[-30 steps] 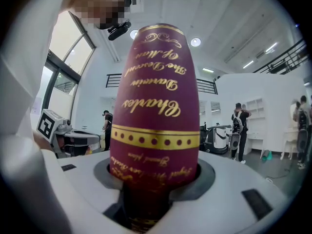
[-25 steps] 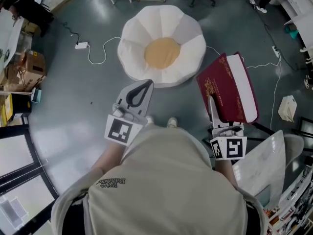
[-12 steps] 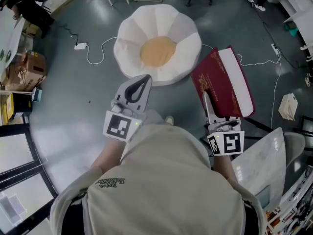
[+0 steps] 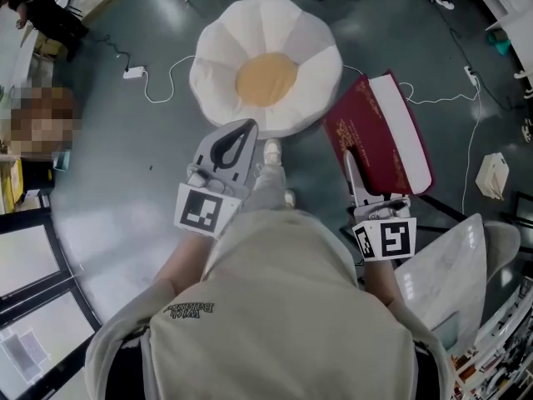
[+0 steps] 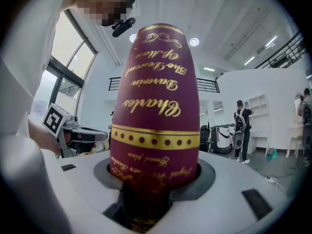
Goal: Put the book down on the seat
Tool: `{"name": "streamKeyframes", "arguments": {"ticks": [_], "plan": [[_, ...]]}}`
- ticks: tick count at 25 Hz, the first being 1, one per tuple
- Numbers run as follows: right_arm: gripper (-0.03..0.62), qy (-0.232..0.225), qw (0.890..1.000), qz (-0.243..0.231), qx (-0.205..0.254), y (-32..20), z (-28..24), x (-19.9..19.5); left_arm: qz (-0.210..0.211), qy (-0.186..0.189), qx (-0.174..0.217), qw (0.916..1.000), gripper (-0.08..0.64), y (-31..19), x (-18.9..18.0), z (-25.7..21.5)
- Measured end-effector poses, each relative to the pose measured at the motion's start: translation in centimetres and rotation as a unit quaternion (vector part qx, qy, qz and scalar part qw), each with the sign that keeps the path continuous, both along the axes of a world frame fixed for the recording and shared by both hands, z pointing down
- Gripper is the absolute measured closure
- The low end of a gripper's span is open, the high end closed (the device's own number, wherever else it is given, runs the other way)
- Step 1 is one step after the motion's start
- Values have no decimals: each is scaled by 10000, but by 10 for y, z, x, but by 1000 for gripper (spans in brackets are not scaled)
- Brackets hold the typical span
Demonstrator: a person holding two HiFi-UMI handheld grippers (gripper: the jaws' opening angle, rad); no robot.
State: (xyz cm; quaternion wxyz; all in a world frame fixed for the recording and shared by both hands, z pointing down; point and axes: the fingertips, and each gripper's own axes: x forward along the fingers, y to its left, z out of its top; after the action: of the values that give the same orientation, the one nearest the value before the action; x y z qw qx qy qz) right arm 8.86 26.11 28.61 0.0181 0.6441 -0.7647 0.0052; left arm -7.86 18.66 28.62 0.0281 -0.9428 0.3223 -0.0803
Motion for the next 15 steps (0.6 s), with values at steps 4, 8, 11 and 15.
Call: {"name": "streamKeyframes", "arguments": {"ticks": [4, 8, 11, 15], "plan": [[362, 24, 10000, 14, -43, -17, 3, 5, 10, -18, -116, 9999, 551, -15, 5, 12], [362, 57, 9999, -37, -117, -43, 7, 11, 20, 158, -337, 9993, 551, -38, 12, 16], [362, -50, 9999, -142, -52, -68, 7, 11, 13, 246, -322, 9992, 551, -63, 9, 24], [362, -223, 9995, -160, -145, -110, 9, 11, -50, 303, -311, 9990, 551, -102, 3, 28]]}}
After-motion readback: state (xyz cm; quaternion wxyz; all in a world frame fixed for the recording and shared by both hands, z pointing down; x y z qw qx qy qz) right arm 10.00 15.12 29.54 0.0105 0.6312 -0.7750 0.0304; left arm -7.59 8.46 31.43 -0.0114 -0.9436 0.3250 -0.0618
